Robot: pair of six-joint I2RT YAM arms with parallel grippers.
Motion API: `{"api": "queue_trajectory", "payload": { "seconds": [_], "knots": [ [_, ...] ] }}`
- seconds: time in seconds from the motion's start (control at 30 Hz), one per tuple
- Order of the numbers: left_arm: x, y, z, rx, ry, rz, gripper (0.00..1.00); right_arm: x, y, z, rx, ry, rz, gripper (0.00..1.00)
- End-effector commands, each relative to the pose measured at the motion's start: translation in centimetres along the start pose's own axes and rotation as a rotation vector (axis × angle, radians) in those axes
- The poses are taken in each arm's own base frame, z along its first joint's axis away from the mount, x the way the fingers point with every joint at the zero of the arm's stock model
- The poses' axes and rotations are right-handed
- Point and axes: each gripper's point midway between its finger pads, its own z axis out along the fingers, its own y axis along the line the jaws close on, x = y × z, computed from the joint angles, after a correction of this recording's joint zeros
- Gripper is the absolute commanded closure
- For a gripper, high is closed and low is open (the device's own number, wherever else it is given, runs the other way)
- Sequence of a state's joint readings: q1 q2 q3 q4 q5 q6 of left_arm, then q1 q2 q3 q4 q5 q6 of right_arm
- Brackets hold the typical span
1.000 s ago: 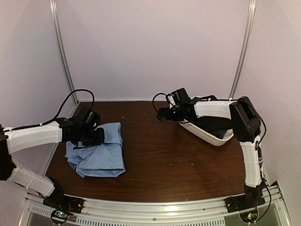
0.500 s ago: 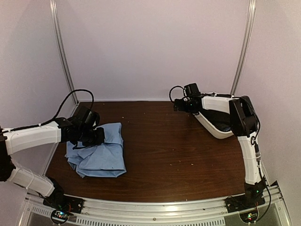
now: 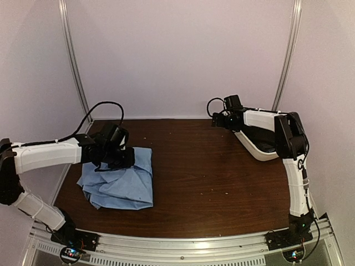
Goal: Fold and stack the long sleeve shirts
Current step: Flatten out the crumpled shirt at the center of the board.
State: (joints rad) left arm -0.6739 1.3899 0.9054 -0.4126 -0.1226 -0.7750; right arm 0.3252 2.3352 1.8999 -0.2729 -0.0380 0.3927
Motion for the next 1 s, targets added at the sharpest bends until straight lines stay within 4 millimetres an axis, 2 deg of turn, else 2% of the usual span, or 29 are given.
{"api": "queue_trajectory", "payload": {
  "seconds": [0.0, 0.07, 0.13, 0.2, 0.27, 0.37, 0.43, 0.5, 0.57, 0.67, 0.73, 0.8, 0.97],
  "knots": [
    [-3.4, -7.5, -1.0, 0.171, -0.089, 0.083, 1.00, -3.4, 4.7, -6.4, -0.122, -0.092, -0.039, 0.00],
    [-3.6, -10.5, -0.8, 0.221, -0.091, 0.125, 1.00, -4.0, 5.6, -9.0, -0.154, -0.123, -0.044, 0.00],
    [-3.8, -13.4, -0.1, 0.267, -0.083, 0.157, 1.00, -4.0, 5.6, -11.2, -0.173, -0.145, -0.033, 0.00],
    [-3.8, -16.2, 0.9, 0.311, -0.063, 0.184, 1.00, -3.9, 5.2, -13.4, -0.180, -0.169, -0.019, 0.00],
    [-4.8, -19.6, 1.4, 0.367, -0.074, 0.212, 1.00, -2.9, 4.2, -15.3, -0.171, -0.182, -0.007, 0.00],
    [-5.6, -22.6, 3.3, 0.409, -0.062, 0.240, 1.00, -1.9, 3.3, -18.1, -0.179, -0.208, 0.013, 0.00],
    [-6.0, -23.8, 4.5, 0.415, -0.055, 0.256, 0.82, -0.6, 3.1, -19.8, -0.206, -0.213, 0.024, 0.00],
    [-7.0, -24.4, 4.3, 0.418, -0.077, 0.264, 0.63, 1.2, 4.0, -21.2, -0.239, -0.209, 0.006, 0.00],
    [-8.1, -24.3, 3.6, 0.405, -0.099, 0.266, 0.47, 3.1, 5.0, -22.3, -0.256, -0.199, -0.031, 0.00],
    [-9.6, -22.4, 2.4, 0.351, -0.137, 0.245, 0.34, 5.7, 6.8, -24.0, -0.283, -0.194, -0.093, 0.00],
    [-10.1, -20.4, 1.4, 0.324, -0.152, 0.214, 0.29, 7.6, 7.9, -24.8, -0.296, -0.185, -0.136, 0.00],
    [-9.8, -17.7, 1.0, 0.286, -0.149, 0.191, 0.26, 9.8, 8.9, -25.4, -0.312, -0.164, -0.178, 0.00],
    [-9.1, -11.8, -1.1, 0.214, -0.175, 0.136, 0.18, 13.8, 13.5, -27.4, -0.386, -0.162, -0.296, 0.00]
  ]
}}
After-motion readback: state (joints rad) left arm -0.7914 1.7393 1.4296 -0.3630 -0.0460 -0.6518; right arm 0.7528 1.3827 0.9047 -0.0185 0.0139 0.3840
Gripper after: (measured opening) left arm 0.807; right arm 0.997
